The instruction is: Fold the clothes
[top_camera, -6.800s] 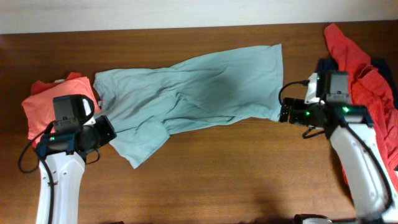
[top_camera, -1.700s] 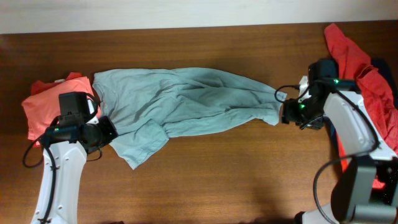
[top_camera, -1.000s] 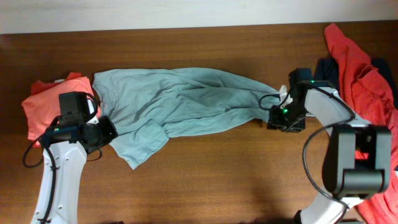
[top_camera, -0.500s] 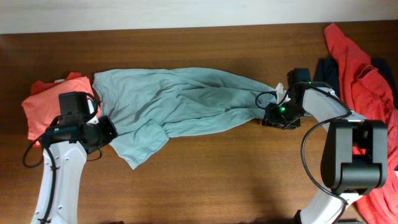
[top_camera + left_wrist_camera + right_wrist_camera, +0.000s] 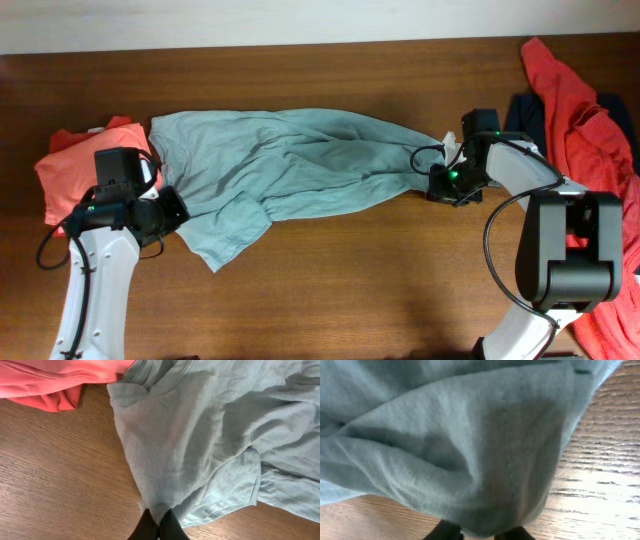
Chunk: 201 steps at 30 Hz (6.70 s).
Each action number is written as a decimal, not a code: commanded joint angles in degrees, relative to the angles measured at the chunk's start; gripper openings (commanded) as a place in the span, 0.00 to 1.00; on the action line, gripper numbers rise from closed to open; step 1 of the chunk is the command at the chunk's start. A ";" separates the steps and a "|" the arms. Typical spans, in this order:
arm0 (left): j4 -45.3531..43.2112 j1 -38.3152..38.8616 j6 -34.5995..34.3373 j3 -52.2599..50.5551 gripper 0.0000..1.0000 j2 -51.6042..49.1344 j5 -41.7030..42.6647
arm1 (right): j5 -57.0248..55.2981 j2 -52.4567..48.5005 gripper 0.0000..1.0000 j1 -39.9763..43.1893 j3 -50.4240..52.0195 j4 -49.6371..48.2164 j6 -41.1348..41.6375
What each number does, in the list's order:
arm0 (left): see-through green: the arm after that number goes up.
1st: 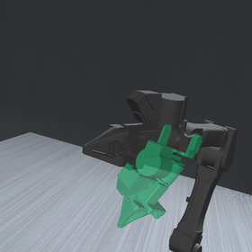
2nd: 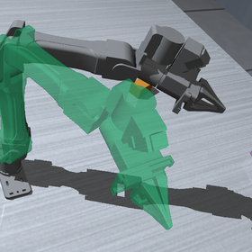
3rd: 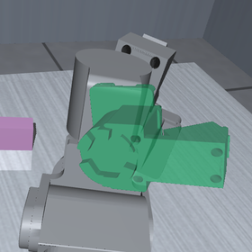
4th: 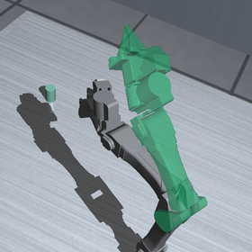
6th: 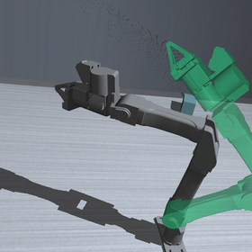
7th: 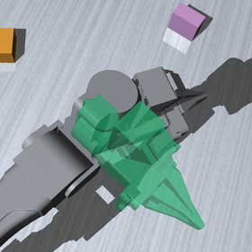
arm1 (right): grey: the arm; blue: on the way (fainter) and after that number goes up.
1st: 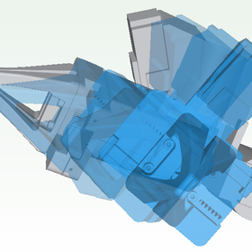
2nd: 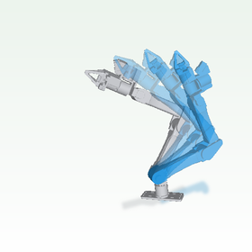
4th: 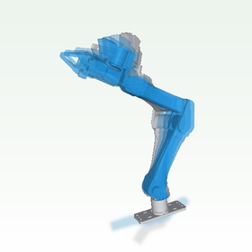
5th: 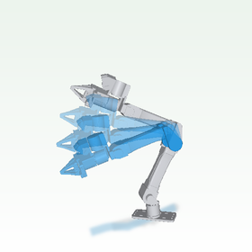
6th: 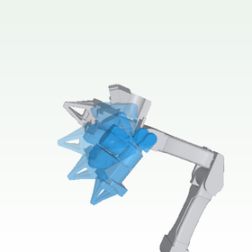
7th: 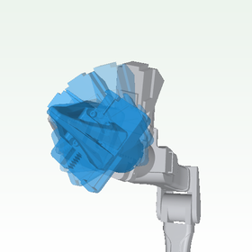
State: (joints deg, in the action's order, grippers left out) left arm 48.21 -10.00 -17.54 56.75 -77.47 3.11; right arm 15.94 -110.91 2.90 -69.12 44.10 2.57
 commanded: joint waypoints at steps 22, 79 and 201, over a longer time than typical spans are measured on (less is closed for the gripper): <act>3.08 -0.24 3.76 9.94 0.00 5.88 8.26 | -10.40 19.63 0.04 -0.15 -13.51 18.56 -0.44; -1.25 -0.24 8.90 75.60 0.00 -22.53 21.73 | -23.47 4.48 0.04 8.15 -72.91 36.11 0.90; -16.13 2.34 10.69 14.25 0.03 -24.76 9.07 | -13.33 9.16 0.04 13.62 -4.37 -1.33 1.95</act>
State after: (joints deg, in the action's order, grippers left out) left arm 32.73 -7.60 -6.55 71.13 -101.60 12.16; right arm 2.57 -101.54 16.21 -73.54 43.20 4.51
